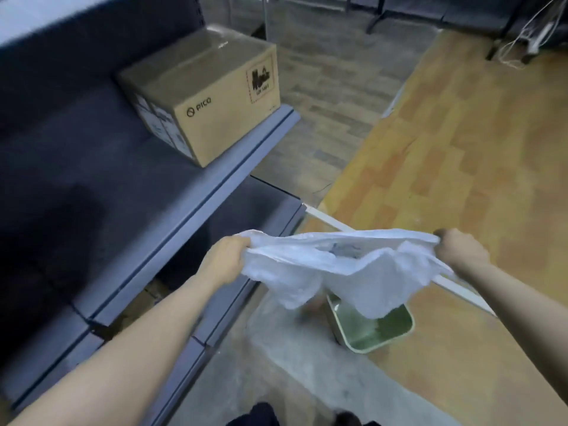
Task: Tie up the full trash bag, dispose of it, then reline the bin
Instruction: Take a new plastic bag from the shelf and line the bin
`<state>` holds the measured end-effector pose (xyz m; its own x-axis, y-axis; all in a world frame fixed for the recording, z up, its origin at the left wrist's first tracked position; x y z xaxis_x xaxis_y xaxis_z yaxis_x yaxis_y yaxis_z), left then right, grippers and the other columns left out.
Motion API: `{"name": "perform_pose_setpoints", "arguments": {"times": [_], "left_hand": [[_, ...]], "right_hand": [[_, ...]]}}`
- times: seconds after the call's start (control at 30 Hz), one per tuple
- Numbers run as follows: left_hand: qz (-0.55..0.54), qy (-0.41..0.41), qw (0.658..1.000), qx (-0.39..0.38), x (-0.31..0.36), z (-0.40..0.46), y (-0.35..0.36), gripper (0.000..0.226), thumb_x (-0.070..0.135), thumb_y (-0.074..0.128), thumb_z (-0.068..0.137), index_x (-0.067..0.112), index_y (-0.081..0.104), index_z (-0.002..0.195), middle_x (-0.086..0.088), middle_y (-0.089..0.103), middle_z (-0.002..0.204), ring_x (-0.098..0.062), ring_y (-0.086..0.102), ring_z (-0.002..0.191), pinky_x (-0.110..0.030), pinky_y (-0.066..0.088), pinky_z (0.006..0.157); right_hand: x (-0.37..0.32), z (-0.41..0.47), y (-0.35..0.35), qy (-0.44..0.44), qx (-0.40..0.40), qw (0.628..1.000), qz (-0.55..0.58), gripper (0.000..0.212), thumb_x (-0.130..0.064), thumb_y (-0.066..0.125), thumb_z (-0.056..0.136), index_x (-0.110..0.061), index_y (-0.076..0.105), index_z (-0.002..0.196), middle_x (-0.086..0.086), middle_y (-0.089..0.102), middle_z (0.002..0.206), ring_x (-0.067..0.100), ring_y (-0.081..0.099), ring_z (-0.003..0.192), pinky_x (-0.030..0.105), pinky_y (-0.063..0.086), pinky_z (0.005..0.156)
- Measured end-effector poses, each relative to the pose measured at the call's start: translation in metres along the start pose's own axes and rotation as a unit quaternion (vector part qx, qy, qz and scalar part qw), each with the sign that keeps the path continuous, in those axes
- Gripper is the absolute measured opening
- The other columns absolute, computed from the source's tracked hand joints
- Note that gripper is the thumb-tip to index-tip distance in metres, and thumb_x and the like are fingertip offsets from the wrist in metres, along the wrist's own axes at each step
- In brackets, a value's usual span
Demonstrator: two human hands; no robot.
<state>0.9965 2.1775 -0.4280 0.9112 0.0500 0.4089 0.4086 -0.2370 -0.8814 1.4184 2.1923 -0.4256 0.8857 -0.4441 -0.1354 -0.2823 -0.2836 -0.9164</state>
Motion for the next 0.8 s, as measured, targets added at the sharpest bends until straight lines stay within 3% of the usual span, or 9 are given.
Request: {"name": "perform_pose_setpoints", "arguments": {"times": [0.07,0.13,0.3,0.33,0.4,0.5,0.57,0.7,0.8], "left_hand": [[-0.084,-0.022,0.996,0.021,0.008,-0.014,-0.041,0.015,0.009,0.033,0.066,0.015,0.036,0.053,-0.002,0.036,0.054,-0.025,0.035,0.057,-0.029,0.026,0.053],[-0.101,-0.018,0.994,0.022,0.029,-0.03,-0.08,0.013,0.018,0.029,0.062,0.018,0.023,0.05,-0.003,0.028,0.053,-0.022,0.028,0.059,-0.03,0.023,0.054],[0.103,0.01,0.994,-0.041,0.103,-0.065,-0.131,0.052,0.048,0.036,0.096,0.013,0.034,0.057,-0.002,0.038,0.069,-0.023,0.039,0.062,-0.03,0.022,0.049],[0.136,0.015,0.989,-0.048,0.117,-0.071,-0.136,0.052,0.049,0.041,0.095,0.012,0.04,0.059,0.0,0.039,0.077,-0.023,0.042,0.064,-0.029,0.023,0.049],[0.197,0.041,0.977,-0.07,0.145,-0.084,-0.138,0.044,0.043,0.051,0.092,0.01,0.054,0.064,0.0,0.039,0.092,-0.024,0.043,0.064,-0.029,0.024,0.049],[0.263,0.054,0.956,-0.119,0.177,-0.108,-0.127,0.018,0.019,0.052,0.09,0.015,0.066,0.1,-0.004,0.043,0.113,-0.025,0.044,0.065,-0.03,0.029,0.053],[0.32,0.025,0.936,-0.141,0.184,-0.126,-0.116,0.043,0.002,0.045,0.088,0.02,0.053,0.126,-0.007,0.042,0.119,-0.027,0.049,0.069,-0.031,0.031,0.052],[0.361,-0.074,0.919,-0.142,0.168,-0.166,-0.113,0.072,-0.003,0.037,0.09,0.032,0.013,0.149,-0.009,0.045,0.12,-0.028,0.061,0.097,-0.032,0.046,0.069],[0.328,-0.129,0.915,-0.197,0.151,-0.203,-0.101,0.07,0.013,0.038,0.095,0.041,0.002,0.148,-0.004,0.054,0.115,-0.025,0.059,0.102,-0.03,0.047,0.078]], "right_hand": [[0.019,-0.029,-0.055,0.02,-0.003,1.0,0.008,0.028,-0.018,0.042,0.089,-0.009,0.063,0.105,0.023,0.063,0.112,0.038,0.058,0.102,0.033,0.039,0.077],[0.029,-0.053,-0.102,0.014,-0.003,0.999,0.029,0.041,-0.036,0.032,0.082,-0.009,0.062,0.09,0.022,0.064,0.101,0.037,0.057,0.091,0.033,0.038,0.073],[0.036,-0.091,-0.17,0.006,-0.04,0.998,0.053,0.059,-0.073,0.037,0.082,-0.017,0.058,0.086,0.009,0.064,0.096,0.03,0.055,0.089,0.032,0.04,0.076],[0.037,-0.095,-0.176,0.008,-0.042,0.999,0.019,0.059,-0.072,0.042,0.081,-0.017,0.06,0.091,0.006,0.065,0.097,0.029,0.058,0.089,0.031,0.042,0.076],[0.039,-0.1,-0.19,0.001,-0.009,0.997,-0.072,0.044,-0.048,0.054,0.088,-0.009,0.064,0.106,0.01,0.067,0.107,0.03,0.063,0.098,0.03,0.045,0.08],[0.042,-0.105,-0.198,-0.029,0.01,0.991,-0.129,0.034,-0.015,0.05,0.091,0.0,0.052,0.122,0.018,0.059,0.125,0.034,0.057,0.117,0.035,0.047,0.091],[0.046,-0.115,-0.197,-0.079,-0.014,0.985,-0.151,0.035,-0.008,0.047,0.091,0.002,0.039,0.124,0.021,0.056,0.127,0.036,0.056,0.117,0.037,0.045,0.093],[0.083,-0.116,-0.193,-0.153,-0.104,0.968,-0.17,0.019,-0.01,0.045,0.092,-0.007,0.029,0.101,0.022,0.06,0.112,0.03,0.051,0.081,0.034,0.04,0.071],[0.122,-0.119,-0.18,-0.05,-0.27,0.96,0.053,0.004,-0.006,0.047,0.09,-0.004,0.05,0.092,0.013,0.065,0.077,0.023,0.06,0.061,0.032,0.05,0.057]]}}
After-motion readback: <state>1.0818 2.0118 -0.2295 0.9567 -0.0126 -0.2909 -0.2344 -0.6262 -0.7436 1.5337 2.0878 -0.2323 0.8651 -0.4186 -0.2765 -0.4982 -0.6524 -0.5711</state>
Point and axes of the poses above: each hand's wrist, its own z-axis towards the middle knuckle, its own y-axis out of the palm, x = y × z, the point moved 9 cm from there along z, towards the middle knuckle
